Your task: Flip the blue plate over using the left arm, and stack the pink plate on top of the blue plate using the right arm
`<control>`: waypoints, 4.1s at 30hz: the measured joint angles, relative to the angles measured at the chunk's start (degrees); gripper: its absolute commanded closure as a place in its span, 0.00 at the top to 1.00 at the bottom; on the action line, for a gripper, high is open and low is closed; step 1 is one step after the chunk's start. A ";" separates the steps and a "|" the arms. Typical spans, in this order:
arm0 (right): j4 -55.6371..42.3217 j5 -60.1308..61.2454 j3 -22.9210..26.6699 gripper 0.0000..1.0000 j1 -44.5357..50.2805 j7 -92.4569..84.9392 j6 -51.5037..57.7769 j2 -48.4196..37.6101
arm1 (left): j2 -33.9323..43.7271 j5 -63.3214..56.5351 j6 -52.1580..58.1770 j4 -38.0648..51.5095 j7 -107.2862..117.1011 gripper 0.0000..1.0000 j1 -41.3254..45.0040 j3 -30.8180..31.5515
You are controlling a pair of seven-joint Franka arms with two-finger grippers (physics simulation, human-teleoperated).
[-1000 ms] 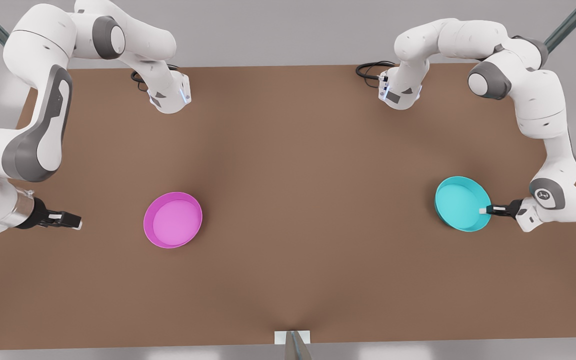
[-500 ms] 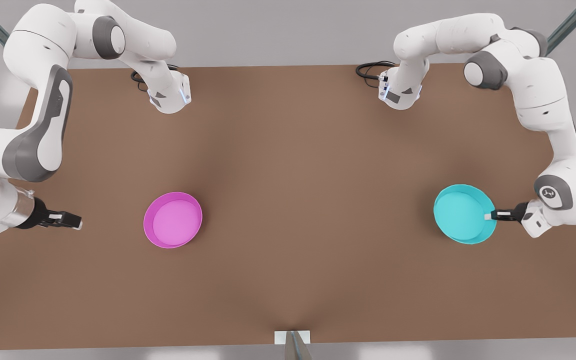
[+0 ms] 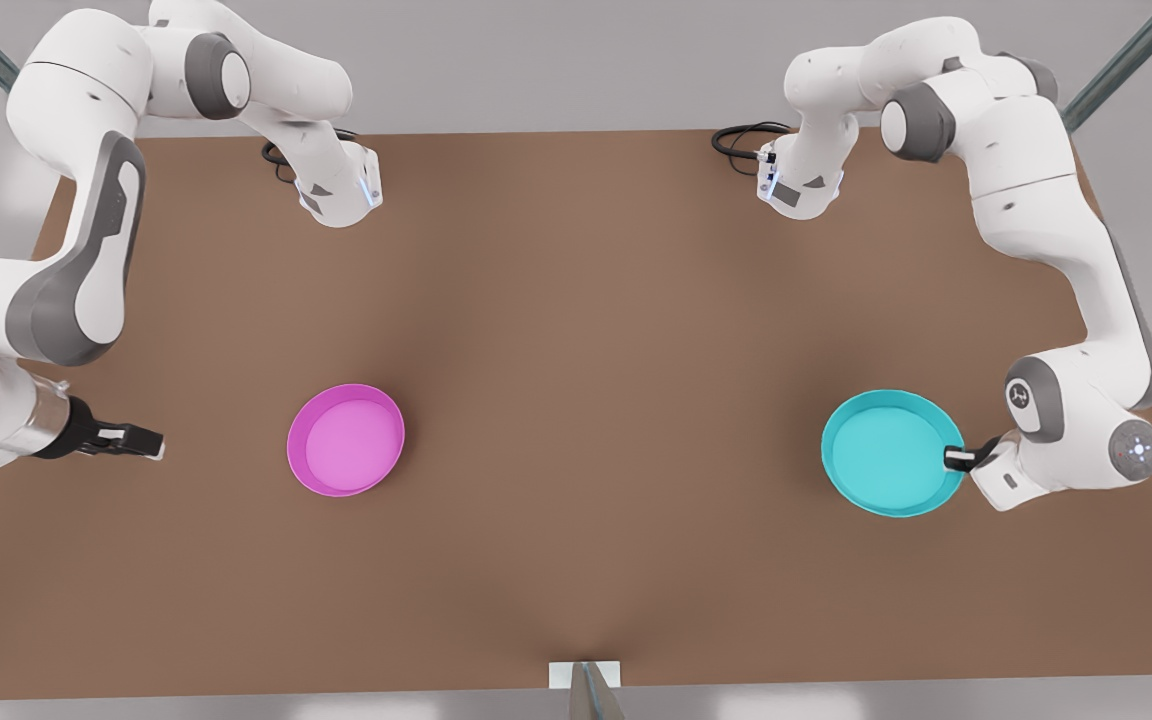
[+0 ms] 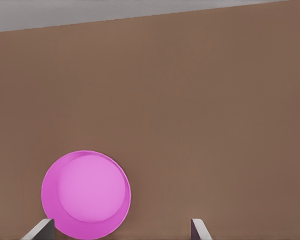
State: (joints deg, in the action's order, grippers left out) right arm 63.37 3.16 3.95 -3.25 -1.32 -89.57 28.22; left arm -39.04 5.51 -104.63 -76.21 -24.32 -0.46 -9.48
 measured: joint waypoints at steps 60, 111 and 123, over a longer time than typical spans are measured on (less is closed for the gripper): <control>-0.04 0.09 0.00 1.00 0.09 0.09 0.01 0.00 | -11.85 -78.79 30.39 -1.67 71.82 0.21 66.98 0.70; 39.40 9.95 -2.80 1.00 0.62 -18.09 -34.64 3.38 | 19.97 -11.39 26.72 5.03 32.30 1.00 8.05 10.65; 39.37 18.55 -2.99 1.00 0.35 -27.87 -37.94 7.74 | 18.32 -12.23 27.81 4.93 32.32 1.00 8.11 10.44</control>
State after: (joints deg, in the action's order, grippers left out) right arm 102.74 21.71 0.97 -2.90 -29.19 -127.51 35.96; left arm -20.71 -6.72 -76.82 -71.28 8.00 7.65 0.97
